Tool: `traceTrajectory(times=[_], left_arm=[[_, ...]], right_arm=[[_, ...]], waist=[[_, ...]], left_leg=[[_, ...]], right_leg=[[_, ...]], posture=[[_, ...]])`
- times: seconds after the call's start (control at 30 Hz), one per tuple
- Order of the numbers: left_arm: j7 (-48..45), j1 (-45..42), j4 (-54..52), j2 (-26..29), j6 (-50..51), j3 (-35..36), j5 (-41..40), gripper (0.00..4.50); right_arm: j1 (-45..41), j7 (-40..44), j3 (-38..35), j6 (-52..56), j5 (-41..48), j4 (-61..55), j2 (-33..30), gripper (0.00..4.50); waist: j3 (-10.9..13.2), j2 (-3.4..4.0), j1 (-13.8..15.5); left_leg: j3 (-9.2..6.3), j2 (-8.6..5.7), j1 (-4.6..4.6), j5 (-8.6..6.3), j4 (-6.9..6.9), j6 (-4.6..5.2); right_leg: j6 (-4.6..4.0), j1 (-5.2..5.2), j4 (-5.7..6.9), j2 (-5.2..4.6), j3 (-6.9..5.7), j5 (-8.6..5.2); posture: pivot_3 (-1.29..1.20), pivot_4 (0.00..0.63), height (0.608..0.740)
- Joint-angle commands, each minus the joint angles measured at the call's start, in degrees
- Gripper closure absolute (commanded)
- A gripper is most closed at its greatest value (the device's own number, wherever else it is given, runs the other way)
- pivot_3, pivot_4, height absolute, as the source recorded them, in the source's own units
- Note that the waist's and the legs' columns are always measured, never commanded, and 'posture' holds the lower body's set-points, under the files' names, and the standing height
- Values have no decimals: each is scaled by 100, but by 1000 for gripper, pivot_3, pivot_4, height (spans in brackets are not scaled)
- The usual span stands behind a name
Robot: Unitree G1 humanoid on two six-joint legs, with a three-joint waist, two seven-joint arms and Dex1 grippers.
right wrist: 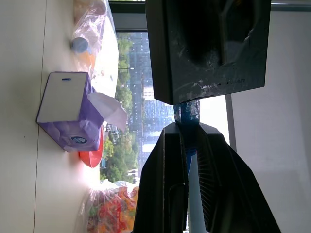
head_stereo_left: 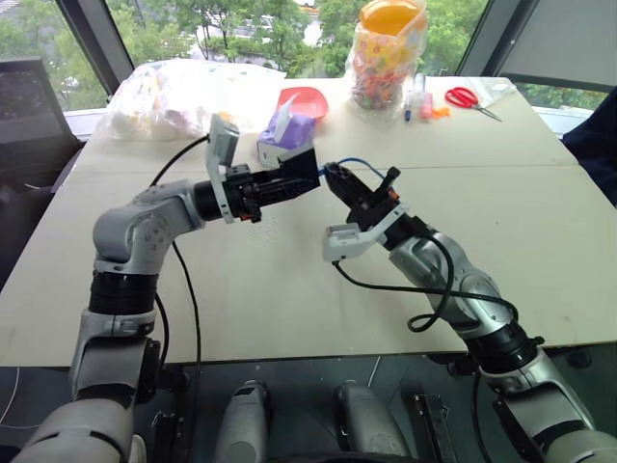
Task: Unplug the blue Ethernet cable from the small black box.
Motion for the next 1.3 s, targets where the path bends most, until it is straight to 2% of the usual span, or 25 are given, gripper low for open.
traceTrajectory(times=[0.03, 0.23, 0.37, 0.53, 0.67, 0.77, 0.9, 1.03, 1.13, 1.3], left_arm=[[-124, -145, 30, -37, -243, -56, 138, 4006], [-404, -178, 246, 104, -353, -145, 347, 3996], [-765, -232, 436, 221, -509, -189, 449, 3996], [-1267, -278, 666, 420, -727, -261, 630, 3996], [-1991, -272, 650, 780, -854, -345, 651, 3996], [-2402, -331, 708, 1005, -914, -436, 727, 3996], [-2716, -375, 716, 1148, -821, -484, 713, 3996], [-2961, -433, 599, 1236, -675, -518, 637, 3996], [-2989, -460, 545, 1230, -623, -524, 632, 3996], [-2954, -505, 519, 1186, -577, -504, 647, 3996]], right_arm=[[-19, 18, -143, -33, 12, -273, -29, 4500], [-16, 156, -167, -217, 291, -320, -36, 4500], [-128, 784, -227, -349, 1040, -105, -89, 2796], [-280, 2017, -340, -389, 2449, 197, -291, 100], [-329, 3412, -602, -4, 3939, 230, -640, 33], [-352, 4678, -849, 1369, 5599, -308, -763, 33], [-708, 5248, -1275, 3107, 7237, -730, -679, 33], [-1298, 5581, -1622, 4849, 8662, -609, -662, 33], [-1589, 5577, -1676, 5497, 9088, -459, -604, 33], [-1725, 5786, -1393, 5815, 9168, -375, -666, 33]], waist=[[0, 0, 0], [0, 0, -1], [0, 0, -3], [1, -1, -7], [2, -1, 0], [2, -1, 3], [3, 0, -4], [3, 0, 2], [3, 0, 10], [3, 1, 65]], left_leg=[[-1, 0, 0, 0, 0, 0], [-1, 0, 0, 0, 1, 0], [-2, 0, 2, 0, 1, 0], [-4, 0, 3, 0, 4, 1], [-7, 1, 2, -1, 4, 3], [-8, 2, 3, -3, 5, 5], [-12, 5, 4, -3, 6, 5], [-13, 6, 4, -3, 10, 6], [-14, 7, 3, -4, 10, 7], [-11, 6, -2, -7, 11, 12]], right_leg=[[0, 1, 0, 0, -1, 0], [0, 2, -1, 0, -1, 0], [0, 6, -2, 0, -2, 0], [0, 9, -3, 0, -5, 0], [0, 14, -7, 0, -9, 0], [0, 17, -8, 0, -11, -1], [-1, 17, -5, 1, -14, -1], [-2, 17, -4, 1, -16, -2], [-4, 16, -4, 1, -16, -3], [-5, 14, -7, -1, -17, -3]], posture=[[0, 150, 735], [0, 150, 735], [0, 150, 735], [0, 150, 735], [0, 150, 735], [0, 150, 735], [0, 150, 735], [0, 150, 735], [0, 150, 735], [0, 150, 735]])
